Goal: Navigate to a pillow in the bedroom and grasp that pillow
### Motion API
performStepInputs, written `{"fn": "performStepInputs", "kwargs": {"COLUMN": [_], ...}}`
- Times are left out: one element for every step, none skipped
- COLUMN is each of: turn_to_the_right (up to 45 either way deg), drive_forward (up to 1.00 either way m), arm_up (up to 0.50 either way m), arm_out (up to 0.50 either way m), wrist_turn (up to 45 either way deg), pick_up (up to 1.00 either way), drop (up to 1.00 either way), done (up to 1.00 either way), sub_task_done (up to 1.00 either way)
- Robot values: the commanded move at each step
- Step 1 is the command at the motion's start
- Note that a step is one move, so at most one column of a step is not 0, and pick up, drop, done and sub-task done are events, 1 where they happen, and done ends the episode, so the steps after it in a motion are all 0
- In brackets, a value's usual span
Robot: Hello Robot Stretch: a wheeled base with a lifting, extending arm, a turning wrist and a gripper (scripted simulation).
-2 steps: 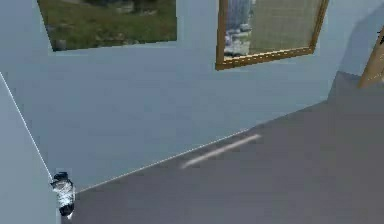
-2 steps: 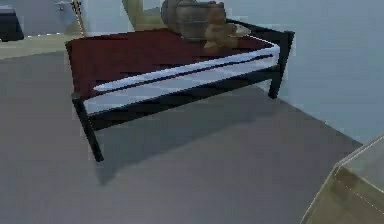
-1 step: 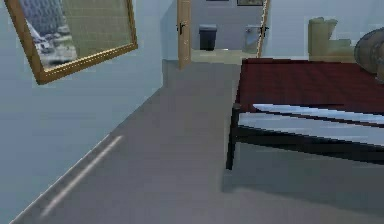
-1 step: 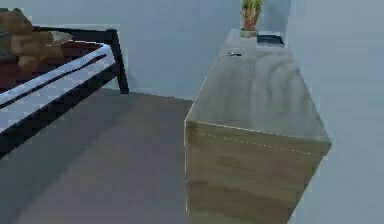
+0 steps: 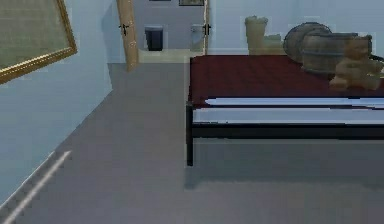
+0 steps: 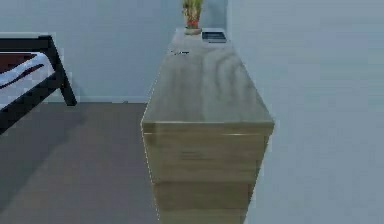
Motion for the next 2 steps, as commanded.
{"fn": "performStepInputs", "kwargs": {"turn_to_the_right": [0.0, 36.0], "drive_forward": [0.15, 0.00], "arm_up": [0.00, 0.00], "arm_out": [0.00, 0.00], "wrist_turn": [0.0, 0.0], "pick_up": [0.00, 0.00], "drop": [0.00, 0.00], "done": [0.00, 0.00], "sub_task_done": [0.00, 0.00]}}
